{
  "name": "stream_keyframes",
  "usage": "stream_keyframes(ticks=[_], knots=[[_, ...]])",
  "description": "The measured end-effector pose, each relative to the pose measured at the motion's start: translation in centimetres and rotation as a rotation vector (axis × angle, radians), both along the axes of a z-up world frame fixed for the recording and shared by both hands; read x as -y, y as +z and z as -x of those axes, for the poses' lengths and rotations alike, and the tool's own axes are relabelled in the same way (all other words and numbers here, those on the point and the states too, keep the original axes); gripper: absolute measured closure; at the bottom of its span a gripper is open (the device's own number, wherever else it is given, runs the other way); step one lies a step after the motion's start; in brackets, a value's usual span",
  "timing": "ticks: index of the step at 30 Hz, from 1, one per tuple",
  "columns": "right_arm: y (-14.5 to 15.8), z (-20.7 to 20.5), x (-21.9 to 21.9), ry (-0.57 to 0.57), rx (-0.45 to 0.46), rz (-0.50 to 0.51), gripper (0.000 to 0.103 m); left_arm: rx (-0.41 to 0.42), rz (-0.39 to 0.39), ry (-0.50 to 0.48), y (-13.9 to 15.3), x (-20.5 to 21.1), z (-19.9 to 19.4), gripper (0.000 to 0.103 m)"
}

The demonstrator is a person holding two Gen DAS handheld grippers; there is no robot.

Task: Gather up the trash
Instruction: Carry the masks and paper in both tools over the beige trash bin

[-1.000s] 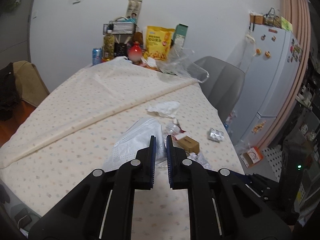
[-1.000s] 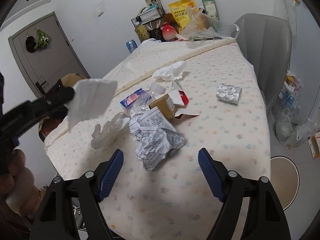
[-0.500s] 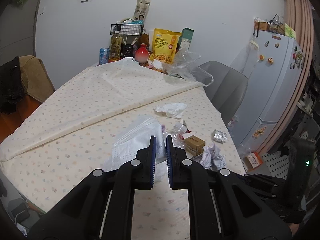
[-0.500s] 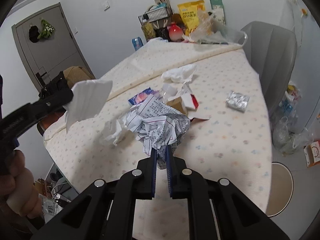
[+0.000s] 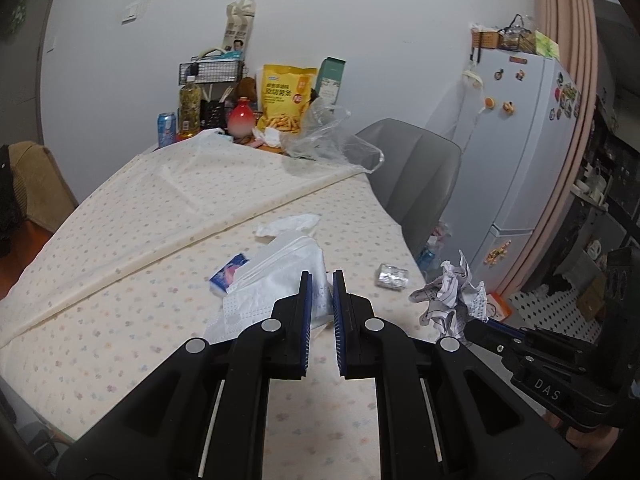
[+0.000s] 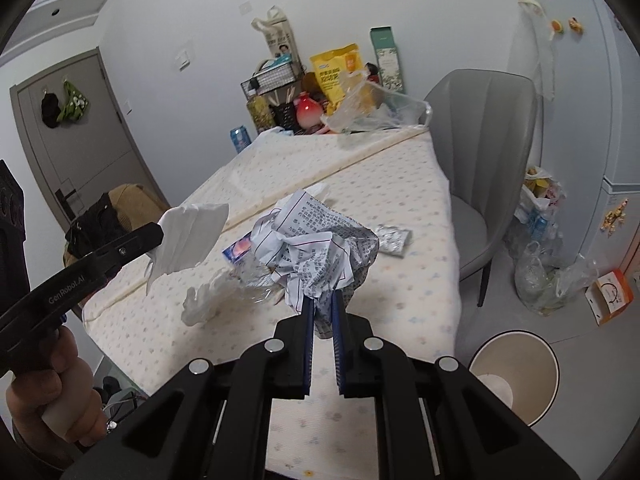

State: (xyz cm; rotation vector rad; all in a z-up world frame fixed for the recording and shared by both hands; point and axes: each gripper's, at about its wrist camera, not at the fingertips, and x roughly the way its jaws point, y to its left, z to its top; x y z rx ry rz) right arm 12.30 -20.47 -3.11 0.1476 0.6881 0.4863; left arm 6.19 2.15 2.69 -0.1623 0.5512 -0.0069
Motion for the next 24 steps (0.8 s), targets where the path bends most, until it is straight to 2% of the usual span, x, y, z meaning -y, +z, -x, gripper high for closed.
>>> stream_keyframes(ticks=[6,16,24], knots=[[-0.2,-0.5,3.8,-0.086,0.001,-0.019,0.094,0.009,-0.018,-0.07,0.3,3.3,-1.7,0.092],[-2.0,-1.3,12.1,-0.278,-0.028,-0.043,0.094,-0.036,-0.032,-0.244,-1.4,11.0,-5.7,0.093],[-4.0,-1.7,17.8,-0.391,-0.055,-0.083,0.094,-0.073,-0.059,-0.36,-2.4,17.1,-8.5,0.093]])
